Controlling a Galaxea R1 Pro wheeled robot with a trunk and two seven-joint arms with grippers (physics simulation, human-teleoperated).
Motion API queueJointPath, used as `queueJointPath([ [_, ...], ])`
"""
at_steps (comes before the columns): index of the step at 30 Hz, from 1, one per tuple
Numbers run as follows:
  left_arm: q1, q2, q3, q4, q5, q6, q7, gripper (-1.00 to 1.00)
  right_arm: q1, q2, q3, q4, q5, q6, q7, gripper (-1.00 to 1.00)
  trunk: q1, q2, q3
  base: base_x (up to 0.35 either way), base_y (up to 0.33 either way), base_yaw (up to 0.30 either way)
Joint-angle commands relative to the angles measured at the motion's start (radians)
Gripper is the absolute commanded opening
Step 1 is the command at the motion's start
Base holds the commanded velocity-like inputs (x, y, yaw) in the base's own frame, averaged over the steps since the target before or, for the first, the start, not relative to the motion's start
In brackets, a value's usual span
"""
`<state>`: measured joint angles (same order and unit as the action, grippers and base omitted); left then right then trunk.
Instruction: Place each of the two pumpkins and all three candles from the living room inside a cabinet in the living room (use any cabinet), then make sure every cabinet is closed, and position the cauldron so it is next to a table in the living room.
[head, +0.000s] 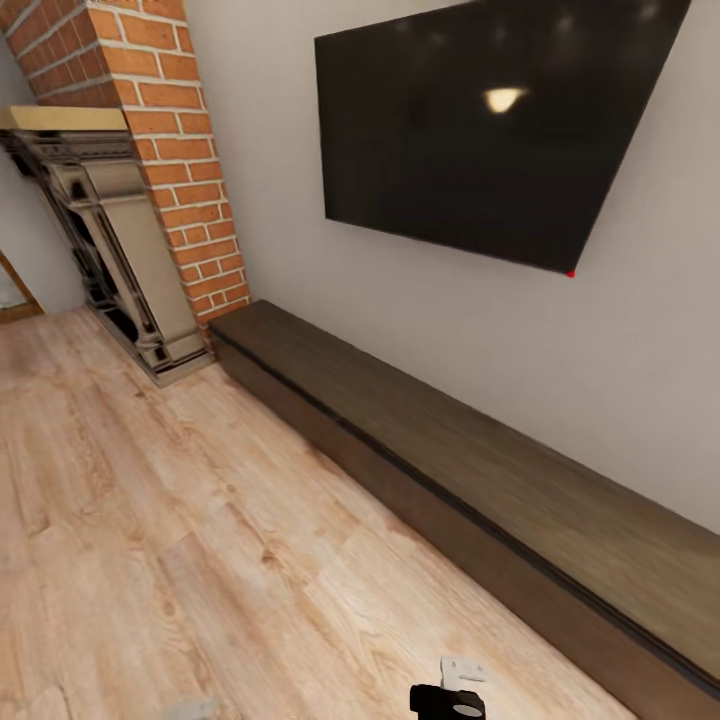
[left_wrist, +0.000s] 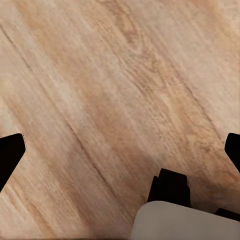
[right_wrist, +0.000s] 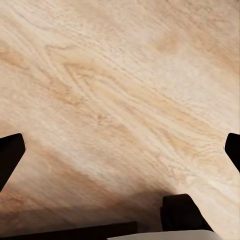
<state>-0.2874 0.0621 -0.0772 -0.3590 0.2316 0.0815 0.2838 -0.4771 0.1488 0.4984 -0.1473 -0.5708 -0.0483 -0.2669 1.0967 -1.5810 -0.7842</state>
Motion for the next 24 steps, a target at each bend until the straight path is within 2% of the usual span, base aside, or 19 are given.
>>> queueJointPath([
  [1, 0.0, 0.0, 0.0, 0.0, 0.0, 0.0, 0.0, 1.0, 0.0, 0.0, 0.0, 0.0, 0.0, 0.0, 0.0, 1.0, 0.0, 0.0, 0.0, 0.0, 0.0, 0.291],
  [24, 0.0, -0.001, 0.0, 0.0, 0.0, 0.0, 0.0, 1.0, 0.0, 0.007, 0.0, 0.0, 0.0, -0.001, 0.0, 1.0, 0.0, 0.0, 0.0, 0.0, 0.0, 0.291],
])
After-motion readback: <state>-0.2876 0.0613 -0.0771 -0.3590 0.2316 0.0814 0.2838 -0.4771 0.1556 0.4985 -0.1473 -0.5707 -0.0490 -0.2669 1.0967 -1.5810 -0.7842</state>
